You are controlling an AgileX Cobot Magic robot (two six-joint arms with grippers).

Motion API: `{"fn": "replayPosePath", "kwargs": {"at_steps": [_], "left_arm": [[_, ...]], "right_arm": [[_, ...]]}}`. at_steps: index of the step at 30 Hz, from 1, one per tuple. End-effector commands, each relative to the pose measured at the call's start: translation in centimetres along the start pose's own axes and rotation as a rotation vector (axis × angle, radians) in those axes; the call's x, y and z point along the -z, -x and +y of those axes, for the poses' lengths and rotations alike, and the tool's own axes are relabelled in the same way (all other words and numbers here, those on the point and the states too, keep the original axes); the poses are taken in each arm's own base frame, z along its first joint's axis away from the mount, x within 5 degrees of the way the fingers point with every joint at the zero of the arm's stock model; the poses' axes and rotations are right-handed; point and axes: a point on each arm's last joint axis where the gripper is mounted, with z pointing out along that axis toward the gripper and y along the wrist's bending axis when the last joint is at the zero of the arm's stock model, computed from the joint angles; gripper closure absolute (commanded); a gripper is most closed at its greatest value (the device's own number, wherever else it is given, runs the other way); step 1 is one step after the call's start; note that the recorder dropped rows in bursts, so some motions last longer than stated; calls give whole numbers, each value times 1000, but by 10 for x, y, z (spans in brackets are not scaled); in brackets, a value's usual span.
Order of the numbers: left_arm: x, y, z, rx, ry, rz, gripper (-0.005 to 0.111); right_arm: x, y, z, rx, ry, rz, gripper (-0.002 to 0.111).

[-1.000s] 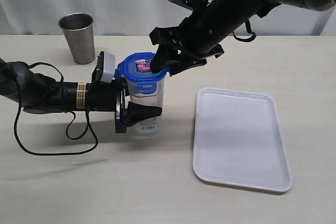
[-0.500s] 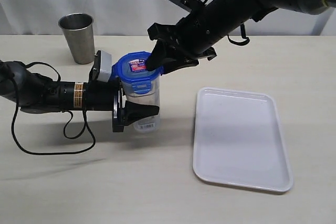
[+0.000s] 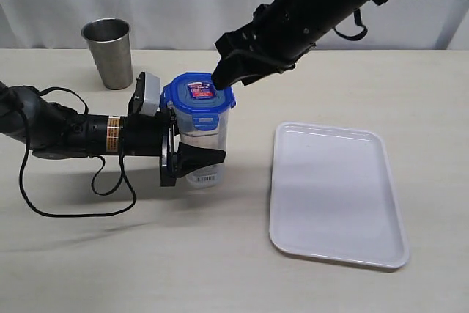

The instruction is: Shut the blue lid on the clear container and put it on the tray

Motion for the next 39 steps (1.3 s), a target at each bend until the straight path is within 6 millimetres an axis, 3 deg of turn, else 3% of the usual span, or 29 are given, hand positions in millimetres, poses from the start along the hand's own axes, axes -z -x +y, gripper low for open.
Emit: {"fn": "replayPosePath", "kwargs": {"at_steps": [1,7,11,16,21,29,39], "left_arm": [[-2,-3,-1,6,0,30,107],[-2,-3,-1,6,0,30,107],[-2,-3,-1,6,0,30,107],[-2,-3,-1,6,0,30,107],[-2,-3,-1,6,0,30,107],[-2,-3,-1,6,0,30,107],[-2,-3,-1,6,1,29,107]], "right_arm": [[25,4,12,95,-16,-68,55],[39,0,31,354,64,-60,58],[26,-6,46,578,-27,38,69],[6,-5,74,804,-267,100,69],[-8,-9,98,937,-347,151,69],[-32,-16,91,961,-354,271,69],[-49,-17,83,972,-362,302,69]]}}
